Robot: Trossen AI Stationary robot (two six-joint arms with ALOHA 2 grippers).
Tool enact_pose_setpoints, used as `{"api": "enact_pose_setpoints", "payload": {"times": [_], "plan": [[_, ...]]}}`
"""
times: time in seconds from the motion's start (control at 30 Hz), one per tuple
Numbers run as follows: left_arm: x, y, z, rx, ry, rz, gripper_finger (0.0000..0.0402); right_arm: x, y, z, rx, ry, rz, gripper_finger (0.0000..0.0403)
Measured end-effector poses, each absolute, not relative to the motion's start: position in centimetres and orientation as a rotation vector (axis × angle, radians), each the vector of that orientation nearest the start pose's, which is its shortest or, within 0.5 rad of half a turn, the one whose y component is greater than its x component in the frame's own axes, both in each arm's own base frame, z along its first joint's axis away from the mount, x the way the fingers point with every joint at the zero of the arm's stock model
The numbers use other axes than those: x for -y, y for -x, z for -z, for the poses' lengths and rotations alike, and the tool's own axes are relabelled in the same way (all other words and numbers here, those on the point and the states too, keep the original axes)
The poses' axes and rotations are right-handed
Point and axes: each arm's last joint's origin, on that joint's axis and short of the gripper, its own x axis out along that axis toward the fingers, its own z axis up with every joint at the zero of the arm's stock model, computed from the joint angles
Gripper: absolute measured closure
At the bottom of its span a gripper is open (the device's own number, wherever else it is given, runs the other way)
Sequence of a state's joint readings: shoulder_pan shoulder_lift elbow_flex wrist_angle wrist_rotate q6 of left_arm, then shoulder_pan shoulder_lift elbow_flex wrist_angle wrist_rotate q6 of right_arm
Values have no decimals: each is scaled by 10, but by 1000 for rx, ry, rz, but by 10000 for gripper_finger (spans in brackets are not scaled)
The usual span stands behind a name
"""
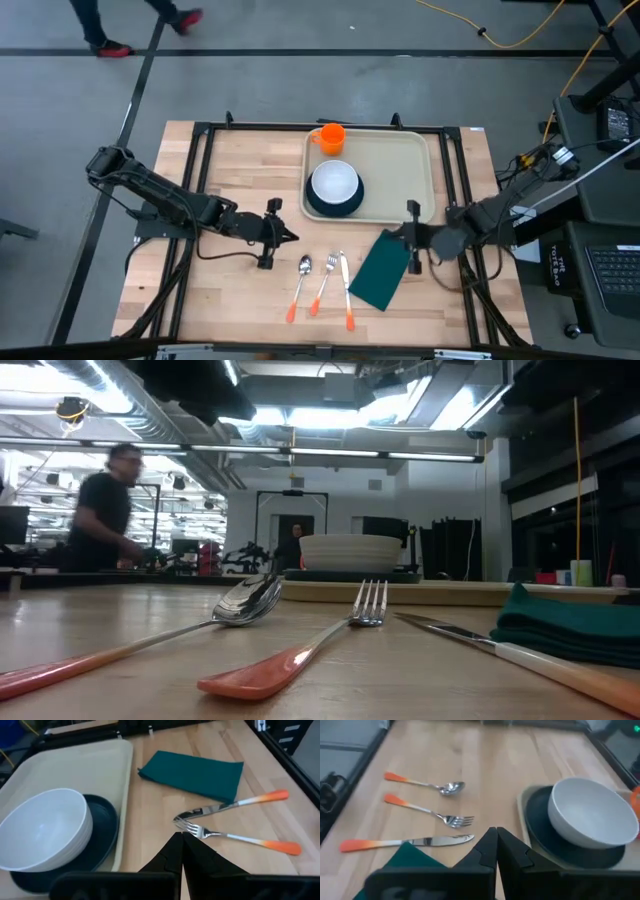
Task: Set up tray
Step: Put the blue napkin to the right of the blue plate on the serving tray
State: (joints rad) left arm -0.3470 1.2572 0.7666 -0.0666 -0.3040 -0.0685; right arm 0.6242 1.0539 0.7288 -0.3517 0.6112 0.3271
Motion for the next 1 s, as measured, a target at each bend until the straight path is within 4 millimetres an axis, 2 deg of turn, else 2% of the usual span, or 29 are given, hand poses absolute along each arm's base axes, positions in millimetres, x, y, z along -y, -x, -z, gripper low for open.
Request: {"api": "enact_pose_setpoints", "payload": {"times": [0.2,0.43,0.67,0.83,1.0], "plan": [[82,-251,-241,-533,-102,37,397,-151,-200,-246,-632,94,62,391],[83,-252,-242,-521,2,13,400,-209,-210,-256,-730,69,87,391],[83,-252,-242,-521,22,8,396,-255,-217,-257,-911,70,184,391],[83,-252,-243,-520,22,6,400,-280,-224,-247,-1030,129,180,391],[81,-252,-243,-516,21,-5,397,-290,-226,-225,-1192,226,139,391]]}}
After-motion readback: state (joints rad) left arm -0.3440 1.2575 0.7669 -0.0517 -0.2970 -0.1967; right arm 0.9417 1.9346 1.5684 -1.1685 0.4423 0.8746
